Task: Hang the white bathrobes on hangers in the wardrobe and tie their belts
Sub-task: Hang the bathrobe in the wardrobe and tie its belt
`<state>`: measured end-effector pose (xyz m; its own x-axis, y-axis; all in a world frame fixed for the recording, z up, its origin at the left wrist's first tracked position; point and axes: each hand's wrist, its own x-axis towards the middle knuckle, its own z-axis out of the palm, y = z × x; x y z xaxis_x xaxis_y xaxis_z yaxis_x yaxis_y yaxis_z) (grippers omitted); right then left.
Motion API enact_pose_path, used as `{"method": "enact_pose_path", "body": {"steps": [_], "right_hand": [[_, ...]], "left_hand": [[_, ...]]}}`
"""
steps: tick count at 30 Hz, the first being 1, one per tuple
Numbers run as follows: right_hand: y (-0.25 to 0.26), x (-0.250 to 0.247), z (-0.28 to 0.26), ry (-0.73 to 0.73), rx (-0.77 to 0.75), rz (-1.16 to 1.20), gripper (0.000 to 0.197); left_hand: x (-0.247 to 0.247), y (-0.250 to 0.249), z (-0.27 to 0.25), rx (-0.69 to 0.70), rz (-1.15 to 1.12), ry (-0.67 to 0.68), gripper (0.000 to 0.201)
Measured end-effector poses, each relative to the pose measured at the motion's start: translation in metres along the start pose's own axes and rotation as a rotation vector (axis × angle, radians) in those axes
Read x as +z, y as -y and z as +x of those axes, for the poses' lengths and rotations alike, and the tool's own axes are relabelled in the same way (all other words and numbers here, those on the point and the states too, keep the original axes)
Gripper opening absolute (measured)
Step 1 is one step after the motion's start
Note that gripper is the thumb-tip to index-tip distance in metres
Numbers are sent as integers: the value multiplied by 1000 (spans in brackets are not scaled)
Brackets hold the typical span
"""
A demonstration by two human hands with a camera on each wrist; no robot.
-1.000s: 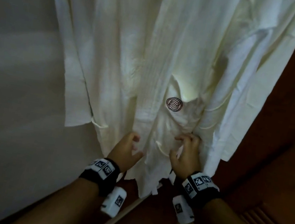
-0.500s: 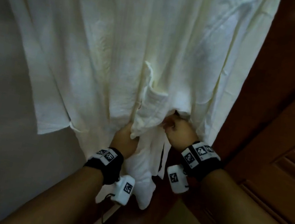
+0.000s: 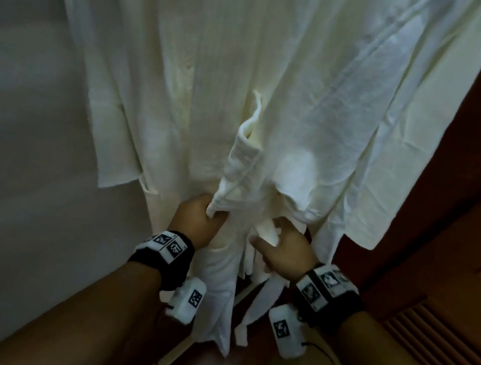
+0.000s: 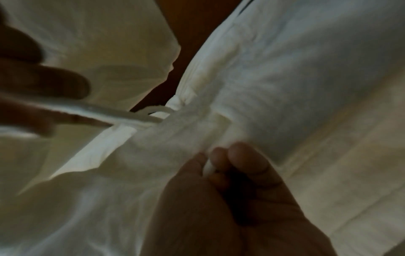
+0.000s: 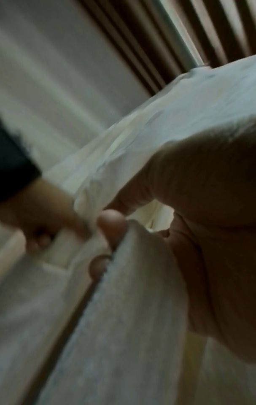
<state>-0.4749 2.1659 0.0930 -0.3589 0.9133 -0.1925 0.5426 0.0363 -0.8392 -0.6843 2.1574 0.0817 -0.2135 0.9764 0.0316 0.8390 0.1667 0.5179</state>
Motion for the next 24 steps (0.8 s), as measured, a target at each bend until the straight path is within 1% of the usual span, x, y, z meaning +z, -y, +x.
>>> {"method": "enact_pose_path", "body": {"steps": [1, 2, 3, 4, 5, 6, 7, 8, 9, 10, 11, 12, 13, 14, 15, 16, 17, 18, 19, 20, 21, 22, 24], "right_hand": [[9, -5, -12, -7, -27, 113, 26], [19, -11, -25, 24, -43, 222, 25], [28, -16, -36, 94, -46, 310, 27], [36, -20, -47, 193, -40, 374, 30], [40, -22, -54, 297, -37, 415, 30], [42, -22, -58, 381, -54, 436, 28], [40, -21, -58, 411, -84, 437, 24], [37, -20, -55, 384, -109, 426, 19], [32, -20, -51, 316, -115, 404, 15], [27, -20, -45, 232, -110, 376, 12], [22, -21, -40, 162, -104, 357, 10], [18, -22, -37, 127, -103, 351, 10], [15, -22, -33, 124, -104, 345, 12], [13, -20, -30, 145, -100, 335, 17], [11, -18, -28, 172, -87, 320, 23], [11, -15, -25, 191, -74, 305, 30], [11, -13, -22, 195, -60, 294, 35], [13, -11, -20, 191, -52, 291, 40], [14, -9, -16, 181, -47, 291, 43], [17, -7, -13, 172, -41, 315, 45], [20, -6, -10, 166, -25, 364, 46], [23, -5, -8, 167, -2, 436, 45], [25, -1, -4, 174, 5, 543, 36]], "left_hand": [[-3, -3, 1, -46, -8, 22, 32], [-6, -5, 2, -66, -43, 32, 32], [-6, -9, 2, -95, -138, 56, 31], [-5, -10, 3, -103, -298, 78, 26], [-4, -15, 0, -107, -455, 135, 18], [-3, -17, -1, -80, -570, 214, 8], [-4, -18, -2, -34, -627, 307, 11], [-8, -19, -3, -8, -679, 379, 21], [-13, -13, -1, -20, -677, 384, 29], [-18, -9, 1, -55, -689, 310, 31], [-23, -1, 7, -119, -652, 147, 29], [-29, 9, 14, -195, -594, -54, 23], [-32, 23, 22, -270, -515, -231, 15], [-38, 35, 28, -319, -453, -341, 16], [-42, 42, 33, -349, -444, -383, 32], [-42, 54, 43, -354, -472, -356, 55], [-44, 62, 51, -340, -502, -301, 77], [-45, 71, 61, -323, -512, -235, 92], [-47, 75, 68, -312, -527, -165, 98], [-51, 76, 74, -292, -553, -116, 97], [-54, 75, 78, -275, -551, -82, 86], [-57, 72, 80, -235, -493, -67, 67], [-62, 57, 70, -114, -268, -100, 22]]}}
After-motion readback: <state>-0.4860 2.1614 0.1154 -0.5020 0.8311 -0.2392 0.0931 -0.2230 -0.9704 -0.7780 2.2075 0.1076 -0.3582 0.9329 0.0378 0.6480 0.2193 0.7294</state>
